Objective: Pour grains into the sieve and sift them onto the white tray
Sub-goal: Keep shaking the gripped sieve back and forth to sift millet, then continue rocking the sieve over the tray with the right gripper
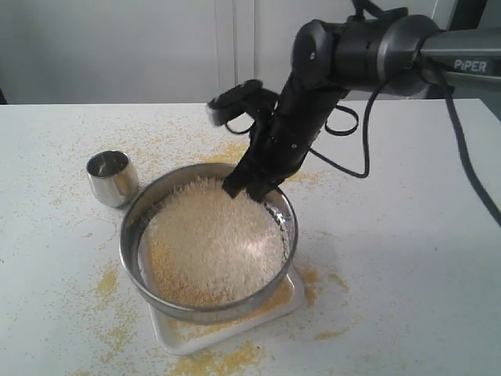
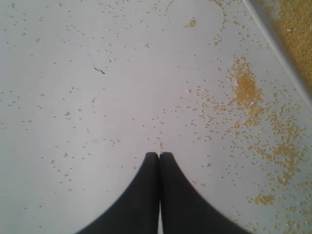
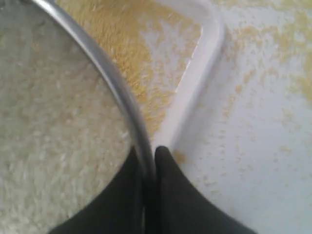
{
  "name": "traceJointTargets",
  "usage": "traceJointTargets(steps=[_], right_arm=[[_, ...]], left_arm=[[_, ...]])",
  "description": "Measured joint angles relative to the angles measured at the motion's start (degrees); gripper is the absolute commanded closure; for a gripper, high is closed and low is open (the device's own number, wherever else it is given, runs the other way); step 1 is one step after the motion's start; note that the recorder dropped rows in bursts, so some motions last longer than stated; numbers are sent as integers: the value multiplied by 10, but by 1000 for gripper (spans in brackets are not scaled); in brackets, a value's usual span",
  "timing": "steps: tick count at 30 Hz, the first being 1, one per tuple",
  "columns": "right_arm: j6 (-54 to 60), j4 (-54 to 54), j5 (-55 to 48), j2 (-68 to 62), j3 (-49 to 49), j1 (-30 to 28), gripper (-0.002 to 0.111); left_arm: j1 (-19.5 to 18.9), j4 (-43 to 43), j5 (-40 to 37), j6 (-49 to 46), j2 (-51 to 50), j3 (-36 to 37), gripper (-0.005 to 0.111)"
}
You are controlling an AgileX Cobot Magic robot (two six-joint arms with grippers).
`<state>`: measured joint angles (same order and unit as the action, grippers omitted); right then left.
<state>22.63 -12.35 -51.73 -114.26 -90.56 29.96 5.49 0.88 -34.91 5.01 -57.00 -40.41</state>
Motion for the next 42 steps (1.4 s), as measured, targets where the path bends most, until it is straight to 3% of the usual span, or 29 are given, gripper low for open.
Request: traceJointTargets(steps=[3, 8, 12, 16, 17, 20, 21, 24, 25, 28, 30, 33, 34, 38, 39, 42], right_arm=[[-161, 35, 32, -2, 4, 1, 108], [16, 12, 10, -2, 0, 15, 108], [-190, 67, 35, -4, 3, 17, 108], [-13, 14, 28, -3, 0, 13, 108], [-23, 27, 16, -2, 0, 17, 108], [-200, 80, 28, -5, 4, 14, 108], [-194, 69, 42, -5, 4, 8, 108], [10, -11, 13, -4, 2, 3, 108], [27, -18, -7, -4, 2, 7, 108], [-133, 19, 5, -5, 5, 11, 108], [-168, 24, 37, -6, 4, 2, 108], [15, -26, 15, -5, 0, 1, 108], [27, -20, -4, -4, 0, 7, 108], [-184, 65, 31, -5, 4, 10, 108], [-171, 61, 41, -5, 4, 5, 108], [9, 5, 23, -1, 1, 6, 108]], left_arm=[[0, 0, 0, 0, 0, 0, 106], [0, 0, 0, 0, 0, 0, 106], [0, 0, 0, 0, 0, 0, 106], [0, 0, 0, 0, 0, 0, 106], [0, 0, 0, 0, 0, 0, 106], [0, 0, 0, 0, 0, 0, 106], [0, 0, 0, 0, 0, 0, 106], [0, 0, 0, 0, 0, 0, 106], [0, 0, 0, 0, 0, 0, 106], [0, 0, 0, 0, 0, 0, 106], [0, 0, 0, 0, 0, 0, 106], [0, 0, 0, 0, 0, 0, 106], [0, 0, 0, 0, 0, 0, 106], [0, 0, 0, 0, 0, 0, 106], [0, 0, 0, 0, 0, 0, 106], [0, 0, 0, 0, 0, 0, 106]])
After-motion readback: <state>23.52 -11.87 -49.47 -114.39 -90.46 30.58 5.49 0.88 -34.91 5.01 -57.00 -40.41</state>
